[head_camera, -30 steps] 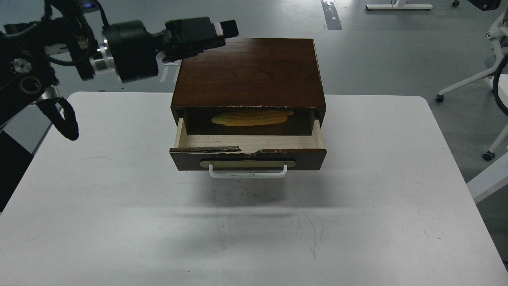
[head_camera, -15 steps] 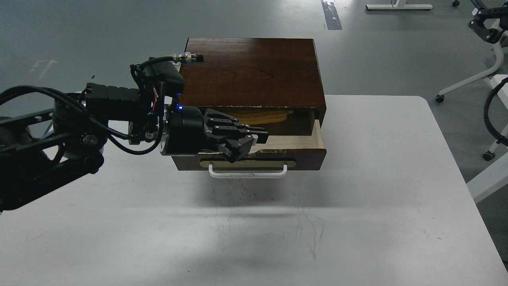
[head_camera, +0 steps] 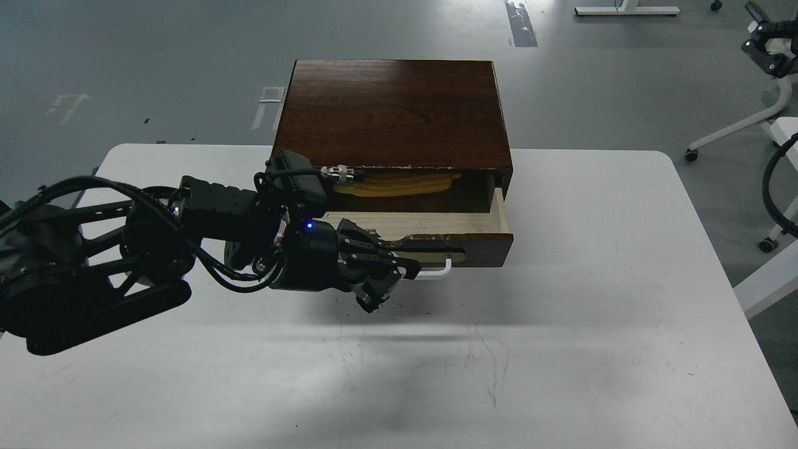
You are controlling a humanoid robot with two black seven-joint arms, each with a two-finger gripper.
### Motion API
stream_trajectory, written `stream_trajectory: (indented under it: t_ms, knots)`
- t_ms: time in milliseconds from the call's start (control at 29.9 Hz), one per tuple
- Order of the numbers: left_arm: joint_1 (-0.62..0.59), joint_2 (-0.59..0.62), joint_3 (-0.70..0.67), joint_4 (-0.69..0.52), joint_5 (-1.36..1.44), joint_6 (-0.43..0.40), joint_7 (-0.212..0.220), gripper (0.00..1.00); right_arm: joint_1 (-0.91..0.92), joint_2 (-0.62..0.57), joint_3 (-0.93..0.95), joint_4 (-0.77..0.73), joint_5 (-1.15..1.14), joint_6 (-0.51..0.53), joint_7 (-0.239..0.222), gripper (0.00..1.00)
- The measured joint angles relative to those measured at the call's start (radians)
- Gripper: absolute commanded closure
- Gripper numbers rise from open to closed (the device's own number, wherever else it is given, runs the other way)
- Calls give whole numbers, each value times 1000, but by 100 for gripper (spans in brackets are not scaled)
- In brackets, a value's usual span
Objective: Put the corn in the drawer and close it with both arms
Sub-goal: 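Place the left gripper against the drawer front near its handle, then push the drawer into the box with the left gripper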
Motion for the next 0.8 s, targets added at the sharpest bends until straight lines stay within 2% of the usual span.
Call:
stream_trajectory:
  t_ms: [301, 501, 802]
  knots:
    - [14, 4, 13, 9, 96, 0, 0, 100, -138, 11, 36, 1, 45, 0, 8, 0]
    - [44, 2, 32, 15, 184, 0, 0, 100, -157, 33, 40, -11, 50, 0, 28, 0]
    - [42, -7, 55, 38, 240, 0, 3, 100, -160, 49, 63, -14, 53, 0, 32, 0]
